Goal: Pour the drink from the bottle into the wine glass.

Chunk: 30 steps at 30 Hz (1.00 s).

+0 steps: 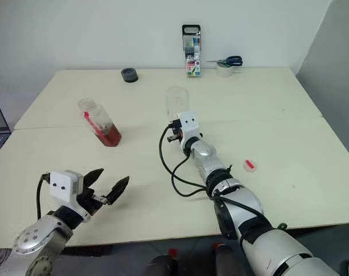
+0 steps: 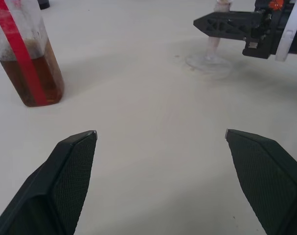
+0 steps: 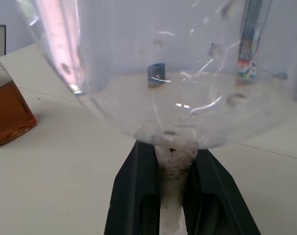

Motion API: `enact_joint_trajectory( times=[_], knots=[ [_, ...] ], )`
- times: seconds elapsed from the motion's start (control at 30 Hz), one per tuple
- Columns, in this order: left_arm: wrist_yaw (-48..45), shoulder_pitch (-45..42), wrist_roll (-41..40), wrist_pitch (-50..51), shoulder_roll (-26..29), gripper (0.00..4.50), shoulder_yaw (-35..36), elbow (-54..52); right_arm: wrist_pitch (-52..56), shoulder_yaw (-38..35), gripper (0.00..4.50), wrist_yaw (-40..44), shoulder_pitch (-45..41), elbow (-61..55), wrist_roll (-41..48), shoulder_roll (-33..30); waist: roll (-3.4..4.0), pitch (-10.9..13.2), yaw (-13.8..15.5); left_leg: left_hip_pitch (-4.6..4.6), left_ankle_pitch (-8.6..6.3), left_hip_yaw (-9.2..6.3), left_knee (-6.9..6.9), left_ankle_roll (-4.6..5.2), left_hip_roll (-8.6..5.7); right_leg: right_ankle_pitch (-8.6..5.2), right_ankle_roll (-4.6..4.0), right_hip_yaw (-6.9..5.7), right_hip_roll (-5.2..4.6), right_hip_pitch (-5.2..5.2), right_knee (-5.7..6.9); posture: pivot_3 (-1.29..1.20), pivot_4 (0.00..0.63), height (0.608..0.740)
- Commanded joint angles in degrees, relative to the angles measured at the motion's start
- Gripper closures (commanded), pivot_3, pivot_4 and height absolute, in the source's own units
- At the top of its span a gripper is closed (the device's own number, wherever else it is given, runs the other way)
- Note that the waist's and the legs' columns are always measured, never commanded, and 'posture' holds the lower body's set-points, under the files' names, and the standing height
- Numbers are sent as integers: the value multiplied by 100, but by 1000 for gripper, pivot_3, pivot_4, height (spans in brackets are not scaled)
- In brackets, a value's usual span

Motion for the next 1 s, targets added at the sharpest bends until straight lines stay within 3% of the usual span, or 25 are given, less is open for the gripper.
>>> enact_joint_trajectory(
  times=[0.03, 0.23, 0.67, 0.77, 1.0],
  knots=[
    [47, 43, -81, -71, 31, 0, 180, -244, -216, 56, 4067, -50, -169, -12, -166, 632, 2, 1, -8, 1, 0, 0, 0, 0, 0, 0, -1, 0, 1, -1, 2, 0, 150, 740],
    [-23, -136, -71, -130, 103, 0, 166, -24, -513, 335, 4067, -107, 135, 24, -556, 655, 2, 1, -12, 0, 2, 2, 0, -3, 0, 0, -1, 1, 1, -1, 1, 0, 150, 740],
    [-144, -537, -66, -18, 335, 0, 67, 188, -433, 28, 4067, -108, 367, 54, -397, 749, 2, 1, -11, 0, 4, 1, 0, -7, 0, 0, -1, 1, 2, -1, 1, 0, 150, 740],
    [-152, -602, -82, 13, 363, 0, 52, 211, -479, 79, 3328, -150, 413, 42, -481, 717, 2, 1, -11, 0, 4, 0, 0, -7, -1, 0, -1, 0, 2, -1, 1, 0, 150, 740],
    [-169, -777, -66, 80, 376, 0, -129, 268, -651, 190, 952, 124, 659, -82, -550, 615, 1, 1, -10, 1, 4, 1, 0, -7, -1, 0, -1, 2, 2, 0, 2, 0, 150, 740]
  ],
)
